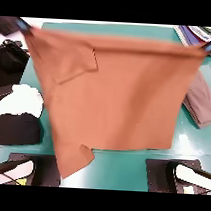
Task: Fold the shirts.
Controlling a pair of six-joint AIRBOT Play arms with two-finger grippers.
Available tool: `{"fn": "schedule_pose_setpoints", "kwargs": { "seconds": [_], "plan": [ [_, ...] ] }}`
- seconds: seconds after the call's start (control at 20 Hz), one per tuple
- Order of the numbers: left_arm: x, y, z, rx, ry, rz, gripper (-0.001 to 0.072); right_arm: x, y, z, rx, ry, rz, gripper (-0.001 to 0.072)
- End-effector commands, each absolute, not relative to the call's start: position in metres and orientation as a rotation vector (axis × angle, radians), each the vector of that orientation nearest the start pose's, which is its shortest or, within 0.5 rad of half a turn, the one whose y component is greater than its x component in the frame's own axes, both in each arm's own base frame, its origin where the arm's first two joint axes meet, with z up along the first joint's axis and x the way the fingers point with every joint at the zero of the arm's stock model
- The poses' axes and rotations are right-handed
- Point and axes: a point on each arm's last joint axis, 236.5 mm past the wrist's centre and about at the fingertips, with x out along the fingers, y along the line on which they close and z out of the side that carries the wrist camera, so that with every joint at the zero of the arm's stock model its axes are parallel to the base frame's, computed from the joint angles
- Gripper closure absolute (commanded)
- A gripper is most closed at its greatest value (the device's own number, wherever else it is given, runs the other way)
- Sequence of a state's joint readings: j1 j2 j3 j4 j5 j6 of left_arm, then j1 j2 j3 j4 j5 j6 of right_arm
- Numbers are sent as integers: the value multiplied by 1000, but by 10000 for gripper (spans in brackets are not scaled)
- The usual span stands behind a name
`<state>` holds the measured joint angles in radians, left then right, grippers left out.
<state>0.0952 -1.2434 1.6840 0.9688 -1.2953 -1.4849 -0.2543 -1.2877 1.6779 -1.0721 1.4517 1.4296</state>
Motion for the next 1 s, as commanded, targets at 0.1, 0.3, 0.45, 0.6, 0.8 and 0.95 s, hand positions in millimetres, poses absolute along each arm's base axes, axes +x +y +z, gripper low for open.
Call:
{"fn": "schedule_pose_setpoints", "kwargs": {
  "seconds": [0.1, 0.3, 0.45, 0.6, 0.8, 0.95],
  "plan": [
    [486, -104, 80, -372, 1067, -362, 682, 449, 20, 52, 403, 1298, 228, 692],
    [533, -93, 76, -378, 992, -329, 682, 492, 12, 50, 405, 1260, 220, 692],
    [537, -89, 82, -304, 970, -349, 681, 509, 8, 69, 381, 1208, 227, 692],
    [506, -75, 65, -192, 1123, -337, 681, 490, 8, 66, 354, 1286, 238, 692],
    [453, -65, 26, -148, 1370, -331, 681, 438, -2, 28, 236, 1465, 171, 692],
    [428, -69, -12, -196, 1475, -329, 681, 410, 3, 0, 247, 1503, 153, 692]
  ]
}}
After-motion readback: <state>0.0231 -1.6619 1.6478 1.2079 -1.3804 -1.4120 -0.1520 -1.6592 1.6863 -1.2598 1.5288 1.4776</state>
